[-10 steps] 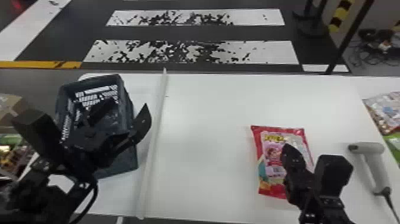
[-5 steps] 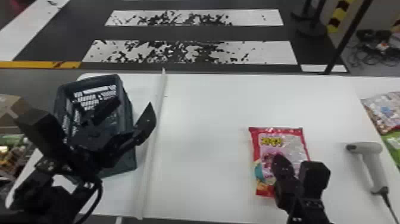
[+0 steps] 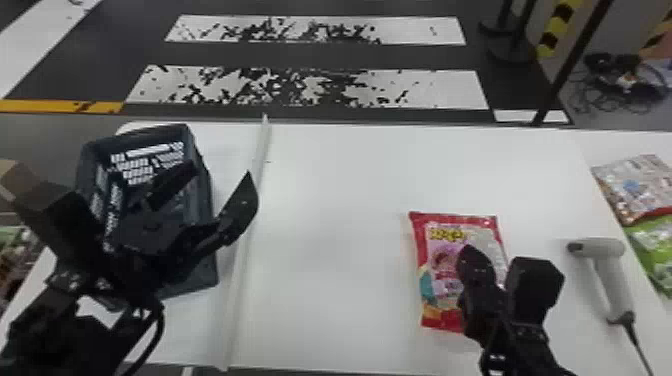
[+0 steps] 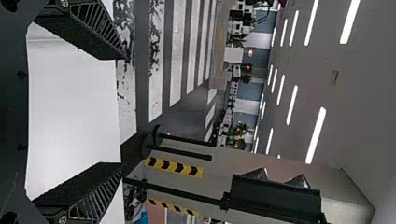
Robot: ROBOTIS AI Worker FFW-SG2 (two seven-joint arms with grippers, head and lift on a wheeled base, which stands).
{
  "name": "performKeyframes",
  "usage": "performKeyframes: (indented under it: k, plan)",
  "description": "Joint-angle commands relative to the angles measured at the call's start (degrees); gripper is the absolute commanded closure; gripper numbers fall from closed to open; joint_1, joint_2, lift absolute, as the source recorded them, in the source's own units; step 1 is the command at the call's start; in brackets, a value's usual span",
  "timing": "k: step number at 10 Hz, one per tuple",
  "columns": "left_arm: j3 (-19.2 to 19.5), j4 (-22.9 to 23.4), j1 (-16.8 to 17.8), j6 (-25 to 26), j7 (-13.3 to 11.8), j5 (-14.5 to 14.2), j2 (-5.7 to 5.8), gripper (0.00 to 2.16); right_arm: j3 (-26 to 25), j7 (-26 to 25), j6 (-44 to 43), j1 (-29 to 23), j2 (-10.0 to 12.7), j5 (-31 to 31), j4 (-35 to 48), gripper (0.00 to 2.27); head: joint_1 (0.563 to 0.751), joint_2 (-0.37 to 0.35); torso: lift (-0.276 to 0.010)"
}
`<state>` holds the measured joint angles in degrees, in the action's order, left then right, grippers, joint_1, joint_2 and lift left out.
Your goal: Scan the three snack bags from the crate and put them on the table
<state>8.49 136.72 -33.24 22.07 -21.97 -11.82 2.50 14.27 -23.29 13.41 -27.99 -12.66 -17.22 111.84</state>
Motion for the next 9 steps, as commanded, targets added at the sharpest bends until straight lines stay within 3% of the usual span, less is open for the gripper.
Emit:
performKeyframes:
  k: [1,2,3,4,5,7,9]
  plan:
    - [-0.5,0.1,-0.3,0.0,0.2,0.0,-0.04,0.06,-1.6,-1.4,1.0,-1.2,-0.3,0.4,5.4,2.15,0.695,0.014,-0.094]
    - [-0.7,0.3,-0.6,0.0,0.2,0.0,-0.04,0.06,-3.5,-2.0,1.7,-1.5,-0.4,0.9,7.5,2.07,0.695,0.0,-0.094]
    - [-0.8,0.7,-1.2,-0.1,0.2,0.0,-0.04,0.06,-7.3,-2.1,2.9,-2.1,-0.5,0.9,9.4,1.23,0.695,-0.019,-0.094]
    - [-0.7,0.6,-1.7,0.0,0.3,0.0,-0.12,0.06,-11.4,-2.1,3.4,-2.5,-1.4,0.3,10.2,0.03,0.695,-0.052,-0.094]
    - [-0.8,-0.1,-1.7,0.0,0.5,0.0,-0.12,0.06,-15.6,-1.7,4.5,-2.7,-3.3,-1.5,10.4,0.0,0.695,-0.1,-0.094]
    - [-1.3,-0.1,-1.7,0.0,1.4,0.5,-0.92,0.06,-23.6,4.7,5.9,-3.1,-3.9,-3.7,9.5,0.03,0.695,-0.184,-0.094]
    - [-1.2,-0.5,-1.9,0.0,2.5,-0.3,-1.09,0.06,-27.4,9.4,6.8,-1.9,-5.7,-4.1,5.2,0.03,0.695,-0.251,-0.094]
